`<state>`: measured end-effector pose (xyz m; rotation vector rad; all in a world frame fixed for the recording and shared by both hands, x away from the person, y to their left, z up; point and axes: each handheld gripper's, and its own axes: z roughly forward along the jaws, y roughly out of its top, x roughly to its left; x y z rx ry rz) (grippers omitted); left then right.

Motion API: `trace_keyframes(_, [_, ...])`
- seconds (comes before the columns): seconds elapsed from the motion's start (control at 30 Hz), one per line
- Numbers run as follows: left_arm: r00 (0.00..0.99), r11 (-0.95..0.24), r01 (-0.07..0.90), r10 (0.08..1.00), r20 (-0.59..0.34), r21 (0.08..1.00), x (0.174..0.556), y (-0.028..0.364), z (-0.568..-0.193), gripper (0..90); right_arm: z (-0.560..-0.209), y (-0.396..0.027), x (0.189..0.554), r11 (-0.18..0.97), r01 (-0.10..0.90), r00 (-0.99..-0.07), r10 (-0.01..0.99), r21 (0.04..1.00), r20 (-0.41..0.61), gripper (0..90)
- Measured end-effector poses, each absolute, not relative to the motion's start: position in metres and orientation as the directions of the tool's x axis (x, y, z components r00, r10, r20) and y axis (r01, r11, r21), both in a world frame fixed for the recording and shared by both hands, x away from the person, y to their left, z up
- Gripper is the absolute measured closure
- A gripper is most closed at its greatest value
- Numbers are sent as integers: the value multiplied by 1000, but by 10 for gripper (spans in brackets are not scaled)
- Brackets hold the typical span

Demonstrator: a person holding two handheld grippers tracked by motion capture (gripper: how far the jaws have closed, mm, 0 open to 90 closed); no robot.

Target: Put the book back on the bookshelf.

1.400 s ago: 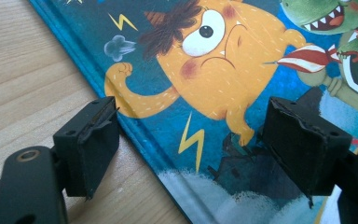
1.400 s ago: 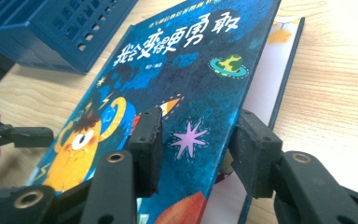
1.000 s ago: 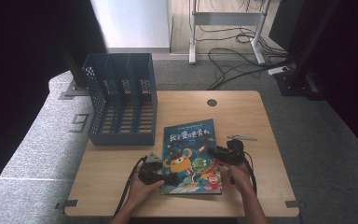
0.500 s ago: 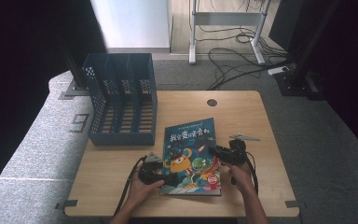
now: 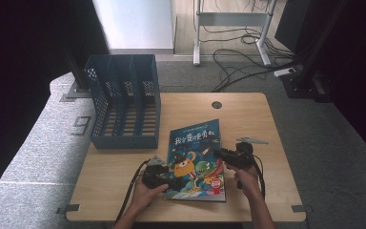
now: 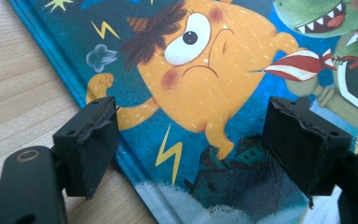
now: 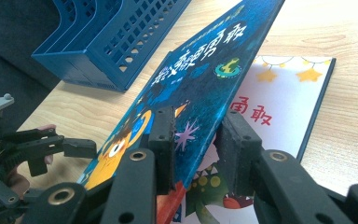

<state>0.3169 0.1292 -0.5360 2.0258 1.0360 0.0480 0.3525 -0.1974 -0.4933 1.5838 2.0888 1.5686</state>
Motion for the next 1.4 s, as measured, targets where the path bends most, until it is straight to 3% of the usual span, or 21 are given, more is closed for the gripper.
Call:
trace_keyframes(0.27, [642,-336,640,728,-240,691,317,132,-533,170,-492,-198,352,-62,663,-465,747,746,475,677])
trace_keyframes(1.4, [510,-316,684,851,-122,657,326,147,-537,169,-489,-198,350,-53,659,-476,744,750,470,678])
